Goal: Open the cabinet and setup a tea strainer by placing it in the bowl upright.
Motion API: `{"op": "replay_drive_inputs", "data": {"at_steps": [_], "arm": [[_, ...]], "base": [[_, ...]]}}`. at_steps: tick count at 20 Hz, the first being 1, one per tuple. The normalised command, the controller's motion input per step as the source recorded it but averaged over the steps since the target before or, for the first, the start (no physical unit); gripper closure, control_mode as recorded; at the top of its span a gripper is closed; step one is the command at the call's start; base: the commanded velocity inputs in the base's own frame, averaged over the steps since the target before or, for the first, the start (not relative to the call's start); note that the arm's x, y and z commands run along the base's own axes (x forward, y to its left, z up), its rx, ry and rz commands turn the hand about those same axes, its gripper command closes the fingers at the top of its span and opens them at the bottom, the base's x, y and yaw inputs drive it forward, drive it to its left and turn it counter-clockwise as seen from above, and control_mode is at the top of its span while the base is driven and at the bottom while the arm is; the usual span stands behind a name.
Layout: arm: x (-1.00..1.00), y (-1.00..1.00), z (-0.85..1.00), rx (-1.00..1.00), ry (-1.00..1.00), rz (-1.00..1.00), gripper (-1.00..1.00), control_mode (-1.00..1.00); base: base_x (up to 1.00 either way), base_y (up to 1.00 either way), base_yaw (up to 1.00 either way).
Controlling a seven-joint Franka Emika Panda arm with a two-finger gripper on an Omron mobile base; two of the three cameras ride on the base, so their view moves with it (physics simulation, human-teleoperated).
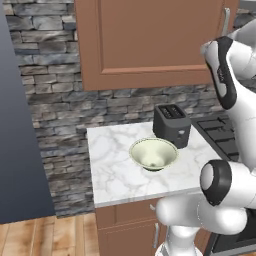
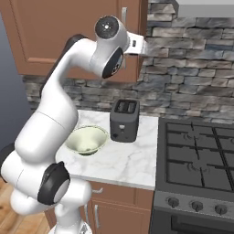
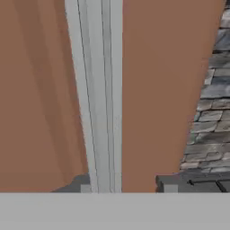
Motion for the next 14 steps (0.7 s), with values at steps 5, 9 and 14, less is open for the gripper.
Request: {"op": "replay_drive_inputs", "data": {"at_steps": [5,9,14], "arm": [[0.0,0.5,0.0,-0.1,0.05,-0.16,1.0,-1.0],[0.0,0.44,0.0,-0.07,0.09,-0.19,1.0,-1.0],[-0.01,0.34,0.0,-0.03,0.1,-0.18,1.0,-1.0]], "base": [[0.0,0.0,0.0],[0.0,0.0,0.0],[0.0,0.0,0.0]]}}
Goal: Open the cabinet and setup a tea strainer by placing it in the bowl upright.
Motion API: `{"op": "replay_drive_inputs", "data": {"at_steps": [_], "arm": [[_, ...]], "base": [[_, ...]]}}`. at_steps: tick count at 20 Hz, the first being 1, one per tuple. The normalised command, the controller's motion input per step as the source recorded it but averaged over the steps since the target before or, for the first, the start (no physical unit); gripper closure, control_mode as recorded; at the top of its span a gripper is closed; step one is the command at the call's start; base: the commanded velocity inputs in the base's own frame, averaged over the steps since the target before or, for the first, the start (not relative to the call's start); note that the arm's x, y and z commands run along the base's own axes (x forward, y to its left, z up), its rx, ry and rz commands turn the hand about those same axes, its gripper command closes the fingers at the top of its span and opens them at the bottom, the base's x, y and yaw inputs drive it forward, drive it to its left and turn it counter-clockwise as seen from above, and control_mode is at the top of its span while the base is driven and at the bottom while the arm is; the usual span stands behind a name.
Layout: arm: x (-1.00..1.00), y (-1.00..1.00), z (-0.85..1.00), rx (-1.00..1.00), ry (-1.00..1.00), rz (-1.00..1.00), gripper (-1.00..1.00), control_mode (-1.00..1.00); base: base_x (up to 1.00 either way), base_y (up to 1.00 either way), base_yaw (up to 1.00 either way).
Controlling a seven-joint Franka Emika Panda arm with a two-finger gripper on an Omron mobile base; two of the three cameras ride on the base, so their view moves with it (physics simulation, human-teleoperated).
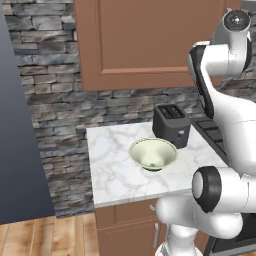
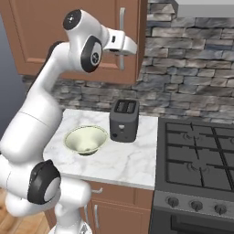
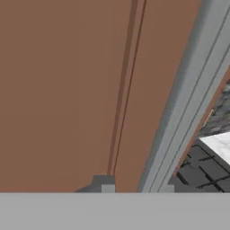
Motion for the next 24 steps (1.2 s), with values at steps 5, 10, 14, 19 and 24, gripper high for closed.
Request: {"op": "replay_drive_inputs", "data": {"at_steps": [5,10,14,19,24], "arm": [[-0.34,0.28,0.0,0.0,0.05,-0.19,1.0,-1.0],[-0.63,0.09,0.0,0.0,0.0,-0.11,1.0,-1.0],[-0.64,0.27,0.0,0.0,0.0,-0.05,1.0,-1.0],[-0.61,0.32,-0.01,0.0,0.0,-0.06,1.0,-1.0],[-0.73,0.68,0.0,0.0,-0.04,-0.1,1.0,-1.0]], "base": [[0.0,0.0,0.0],[0.0,0.0,0.0],[0.0,0.0,0.0],[0.0,0.0,0.0],[0.0,0.0,0.0]]}}
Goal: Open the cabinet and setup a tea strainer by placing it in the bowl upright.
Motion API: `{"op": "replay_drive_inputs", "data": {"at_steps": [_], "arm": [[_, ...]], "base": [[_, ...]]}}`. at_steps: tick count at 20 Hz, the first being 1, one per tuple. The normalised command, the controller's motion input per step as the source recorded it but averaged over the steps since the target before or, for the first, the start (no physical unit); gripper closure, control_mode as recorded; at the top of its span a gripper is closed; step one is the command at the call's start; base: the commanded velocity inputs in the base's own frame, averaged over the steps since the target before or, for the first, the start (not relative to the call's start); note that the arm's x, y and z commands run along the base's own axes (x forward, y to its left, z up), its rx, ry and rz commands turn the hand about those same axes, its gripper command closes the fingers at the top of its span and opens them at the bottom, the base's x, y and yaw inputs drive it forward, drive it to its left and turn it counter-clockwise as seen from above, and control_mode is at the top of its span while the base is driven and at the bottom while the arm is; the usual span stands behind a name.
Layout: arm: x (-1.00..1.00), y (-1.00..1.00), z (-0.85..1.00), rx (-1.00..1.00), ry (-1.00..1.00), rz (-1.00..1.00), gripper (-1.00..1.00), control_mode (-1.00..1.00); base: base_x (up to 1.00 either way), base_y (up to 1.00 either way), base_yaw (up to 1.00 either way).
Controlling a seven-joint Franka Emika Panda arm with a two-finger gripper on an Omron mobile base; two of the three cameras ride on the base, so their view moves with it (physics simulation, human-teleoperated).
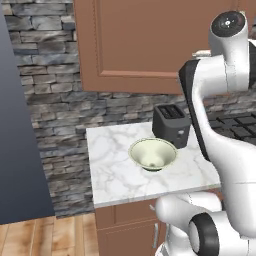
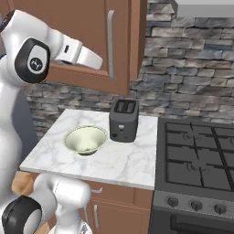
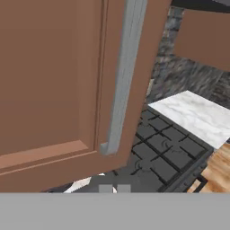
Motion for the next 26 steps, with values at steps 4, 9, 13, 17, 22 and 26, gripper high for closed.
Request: {"op": "replay_drive_inputs", "data": {"at_steps": [4,9,13,17,22,26], "arm": [[-0.65,0.56,0.0,0.0,0.0,-0.1,1.0,-1.0],[-0.59,0.23,0.0,0.0,0.0,-0.03,1.0,-1.0],[-0.32,0.0,0.0,0.0,0.0,0.0,1.0,-1.0],[-0.28,0.0,0.0,0.0,0.0,0.0,1.0,-1.0],[-0.27,0.0,-0.02,0.0,0.0,0.0,-1.0,-1.0],[-0.15,-0.07,-0.04,0.01,0.0,0.0,-1.0,-1.0]], "base": [[0.0,0.0,0.0],[0.0,0.0,0.0],[0.0,0.0,0.0],[0.0,0.0,0.0],[0.0,0.0,0.0],[0.0,0.0,0.0]]}}
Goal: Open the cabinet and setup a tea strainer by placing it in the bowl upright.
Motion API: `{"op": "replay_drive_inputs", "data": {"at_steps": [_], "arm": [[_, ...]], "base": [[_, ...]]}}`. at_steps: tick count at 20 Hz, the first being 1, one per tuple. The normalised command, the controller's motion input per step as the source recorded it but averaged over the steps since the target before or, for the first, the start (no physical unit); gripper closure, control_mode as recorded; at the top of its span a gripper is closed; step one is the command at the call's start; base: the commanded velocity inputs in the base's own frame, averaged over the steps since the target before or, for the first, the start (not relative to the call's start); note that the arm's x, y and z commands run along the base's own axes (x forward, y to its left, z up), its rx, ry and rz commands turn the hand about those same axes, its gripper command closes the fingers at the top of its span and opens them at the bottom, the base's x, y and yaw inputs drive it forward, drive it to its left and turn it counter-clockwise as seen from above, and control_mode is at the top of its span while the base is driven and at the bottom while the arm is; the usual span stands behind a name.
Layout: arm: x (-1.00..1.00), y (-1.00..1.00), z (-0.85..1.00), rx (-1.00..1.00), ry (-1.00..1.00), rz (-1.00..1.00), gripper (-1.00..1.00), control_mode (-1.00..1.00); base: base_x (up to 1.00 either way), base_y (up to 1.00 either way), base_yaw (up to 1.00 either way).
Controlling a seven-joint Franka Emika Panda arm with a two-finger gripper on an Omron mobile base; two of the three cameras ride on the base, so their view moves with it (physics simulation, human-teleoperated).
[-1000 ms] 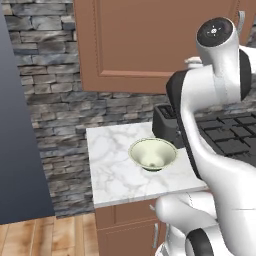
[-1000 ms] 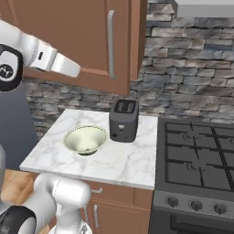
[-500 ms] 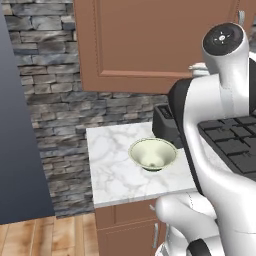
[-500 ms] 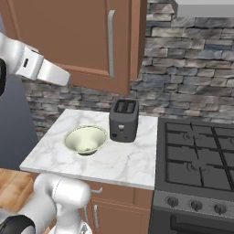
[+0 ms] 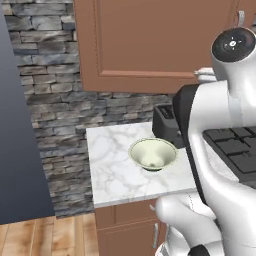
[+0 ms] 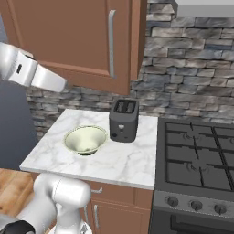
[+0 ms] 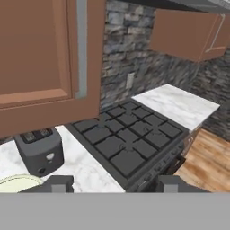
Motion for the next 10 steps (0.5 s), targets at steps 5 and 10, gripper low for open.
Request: {"op": "replay_drive_inputs", "data": {"at_steps": [5,10], "arm": [[0.01,-0.75,-0.01,0.38,0.0,0.02,-1.0,-1.0],[0.0,-0.99,0.0,0.83,0.02,0.06,-1.0,-1.0]], "base": [[0.0,0.0,0.0],[0.0,0.0,0.0]]}}
